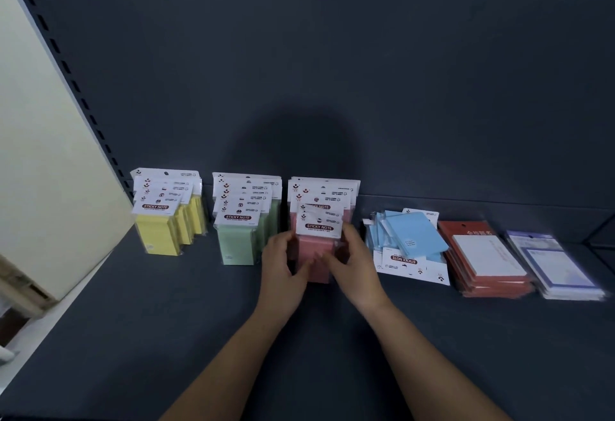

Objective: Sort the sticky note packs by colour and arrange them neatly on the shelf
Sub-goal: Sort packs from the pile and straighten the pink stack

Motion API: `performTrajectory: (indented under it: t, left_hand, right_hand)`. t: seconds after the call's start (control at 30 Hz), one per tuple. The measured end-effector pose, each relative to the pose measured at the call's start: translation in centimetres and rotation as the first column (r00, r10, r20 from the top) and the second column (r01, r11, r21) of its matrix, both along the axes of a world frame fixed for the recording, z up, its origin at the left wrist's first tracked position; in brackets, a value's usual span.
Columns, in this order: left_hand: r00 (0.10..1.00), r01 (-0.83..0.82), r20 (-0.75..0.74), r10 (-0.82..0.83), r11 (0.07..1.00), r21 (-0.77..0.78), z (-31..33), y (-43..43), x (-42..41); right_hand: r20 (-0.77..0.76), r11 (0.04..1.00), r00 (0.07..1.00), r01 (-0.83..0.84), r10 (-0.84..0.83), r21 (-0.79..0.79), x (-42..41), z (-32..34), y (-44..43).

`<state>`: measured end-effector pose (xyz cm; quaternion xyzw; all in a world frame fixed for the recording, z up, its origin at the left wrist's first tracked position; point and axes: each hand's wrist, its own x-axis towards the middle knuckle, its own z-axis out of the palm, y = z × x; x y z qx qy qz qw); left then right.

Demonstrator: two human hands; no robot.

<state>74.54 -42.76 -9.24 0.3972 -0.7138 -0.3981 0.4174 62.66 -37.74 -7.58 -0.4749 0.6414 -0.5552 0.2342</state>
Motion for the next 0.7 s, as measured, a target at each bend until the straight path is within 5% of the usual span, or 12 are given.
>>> performTrajectory:
  t: [0.1, 0.23, 0.7]
  left_hand:
    - [0.997, -0.077, 0.027, 0.077, 0.997, -0.028, 0.2, 0.1, -0.8]
    - [0.998, 0.031, -0.062, -0.021, 0.985, 0.169, -0.2, 0.1, -1.9]
    - [0.980, 0.192, -0.099, -0.171, 0.944, 0.270, -0.5, -0.9, -2.6]
  right_hand:
    - [-0.141, 0.985, 0.975, 0.174, -0.170, 0.011, 0.8, 0.0, -0.7]
    - [-0.194, 0.950, 0.933, 0.312, -0.303, 0.021, 1.6, -0.5, -0.5]
    - [-0.054, 0.958, 0.990, 0.138, -0.129, 0.253, 0.3, -1.3, -1.1]
